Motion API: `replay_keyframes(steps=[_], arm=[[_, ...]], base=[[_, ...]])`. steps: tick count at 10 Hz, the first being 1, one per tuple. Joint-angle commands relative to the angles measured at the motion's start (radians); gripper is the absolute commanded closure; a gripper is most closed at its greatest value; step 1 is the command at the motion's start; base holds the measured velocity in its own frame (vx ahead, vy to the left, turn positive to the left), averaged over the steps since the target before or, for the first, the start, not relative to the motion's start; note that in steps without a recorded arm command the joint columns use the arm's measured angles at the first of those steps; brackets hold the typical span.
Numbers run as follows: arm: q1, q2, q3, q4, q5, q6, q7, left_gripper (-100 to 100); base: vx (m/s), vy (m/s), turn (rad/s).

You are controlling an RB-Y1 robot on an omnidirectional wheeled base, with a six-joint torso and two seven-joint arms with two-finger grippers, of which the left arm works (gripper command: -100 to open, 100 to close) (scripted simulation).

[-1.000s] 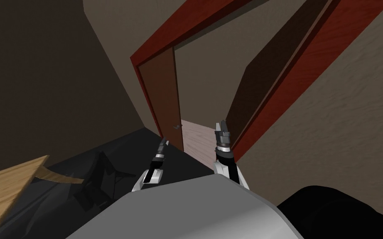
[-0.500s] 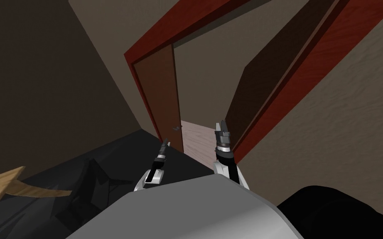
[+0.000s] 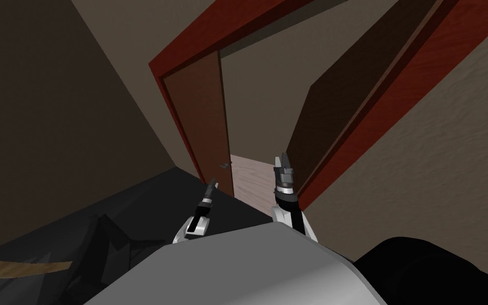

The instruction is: Push the door open

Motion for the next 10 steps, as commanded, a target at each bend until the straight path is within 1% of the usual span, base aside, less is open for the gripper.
replay_keyframes(steps=[1,6,7,9,10], arm=[[-0.014,0.000,-0.005,0.033,-0.002,-0.007,0.006,-100],[-0.053,0.003,-0.021,0.135,-0.009,-0.035,0.023,-100],[-0.067,0.004,-0.027,0.172,-0.011,-0.046,0.030,-100],[-0.082,0.004,-0.033,0.210,-0.014,-0.056,0.036,-100],[-0.096,0.005,-0.039,0.247,-0.016,-0.066,0.043,-100]], base=[[0.070,0.086,-0.071],[0.067,0.083,-0.082],[0.084,0.102,-0.122],[0.069,0.099,-0.077],[0.082,0.127,-0.113]])
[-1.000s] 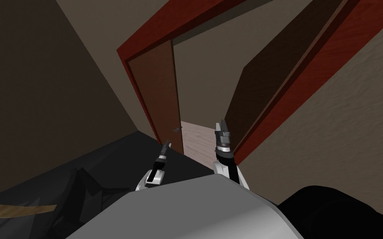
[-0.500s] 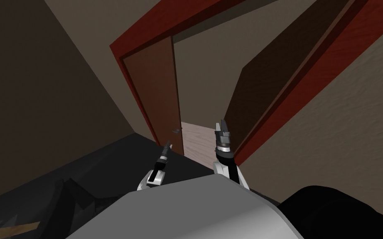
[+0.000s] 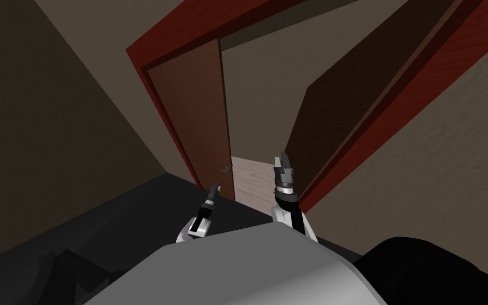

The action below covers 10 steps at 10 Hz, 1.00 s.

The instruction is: Push the door open

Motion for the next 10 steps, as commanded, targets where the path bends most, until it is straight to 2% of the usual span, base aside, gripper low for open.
replay_keyframes(steps=[1,3,5,6,10], arm=[[-0.013,0.001,-0.006,0.036,-0.003,-0.011,0.007,-100],[-0.025,0.001,-0.011,0.068,-0.005,-0.020,0.013,-100],[-0.050,0.002,-0.021,0.132,-0.009,-0.037,0.024,-100],[-0.054,0.002,-0.023,0.145,-0.010,-0.041,0.026,-100],[-0.094,0.003,-0.039,0.249,-0.016,-0.069,0.044,-100]], base=[[0.094,0.117,-0.105],[0.071,0.080,-0.060],[0.077,0.104,-0.128],[0.070,0.105,-0.067],[0.084,0.120,-0.094]])
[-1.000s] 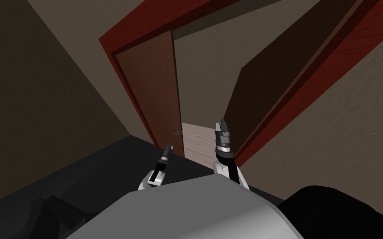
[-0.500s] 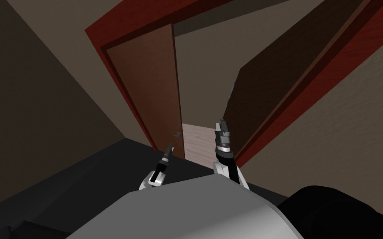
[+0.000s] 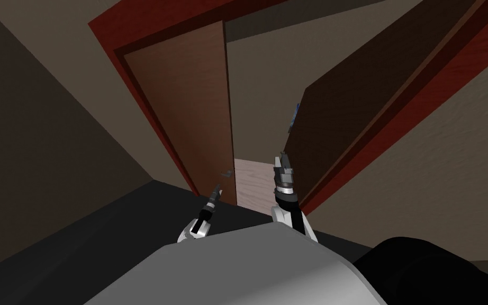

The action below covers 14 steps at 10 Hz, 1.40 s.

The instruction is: Push the door open

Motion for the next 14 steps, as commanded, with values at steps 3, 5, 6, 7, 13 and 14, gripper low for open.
replay_keyframes(steps=[3,5,6,7,13,14], arm=[[-0.026,0.000,-0.010,0.067,-0.004,-0.018,0.012,-100],[-0.024,0.001,-0.011,0.064,-0.004,-0.016,0.012,-100],[-0.025,-0.003,-0.007,0.069,-0.003,-0.018,0.008,-100],[-0.026,-0.004,-0.006,0.070,-0.002,-0.018,0.007,-100],[-0.027,-0.019,0.009,0.082,0.006,-0.019,-0.012,-100],[-0.027,-0.018,0.008,0.082,0.005,-0.019,-0.010,-100]], base=[[0.066,0.098,-0.060],[0.034,0.049,-0.036],[0.109,-0.026,-0.035],[0.175,-0.059,-0.033],[0.196,-0.050,-0.030],[0.081,-0.016,-0.001]])
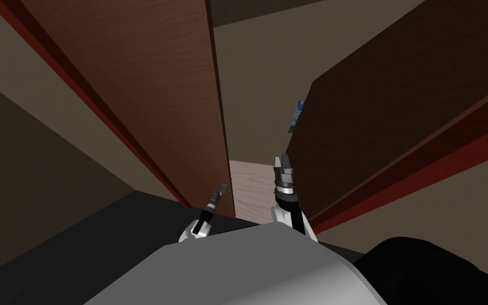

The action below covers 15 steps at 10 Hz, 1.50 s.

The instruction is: Push the door open

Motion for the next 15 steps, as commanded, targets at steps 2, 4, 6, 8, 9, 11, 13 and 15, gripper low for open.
replay_keyframes(steps=[2,4,6,8,9,11,13,15], arm=[[0.000,0.000,0.000,0.000,0.000,0.000,0.001,100],[0.000,0.000,0.000,0.000,0.000,0.000,0.001,100],[0.000,0.000,0.000,0.000,0.000,0.000,0.001,100],[-0.004,0.000,0.020,0.001,0.010,0.004,-0.010,100],[-0.004,0.000,0.028,0.003,0.014,0.004,-0.015,100],[-0.005,-0.001,0.047,0.005,0.024,0.006,-0.025,100],[-0.005,-0.001,0.047,0.005,0.024,0.006,-0.025,100],[-0.005,-0.002,0.076,0.010,0.039,0.009,-0.041,100]], base=[[-0.018,0.004,-0.003],[-0.007,0.003,-0.008],[0.000,0.000,0.000],[0.108,-0.056,0.034],[0.148,-0.092,0.033],[0.189,-0.090,0.026],[0.090,-0.050,0.007],[0.143,-0.086,0.045]])
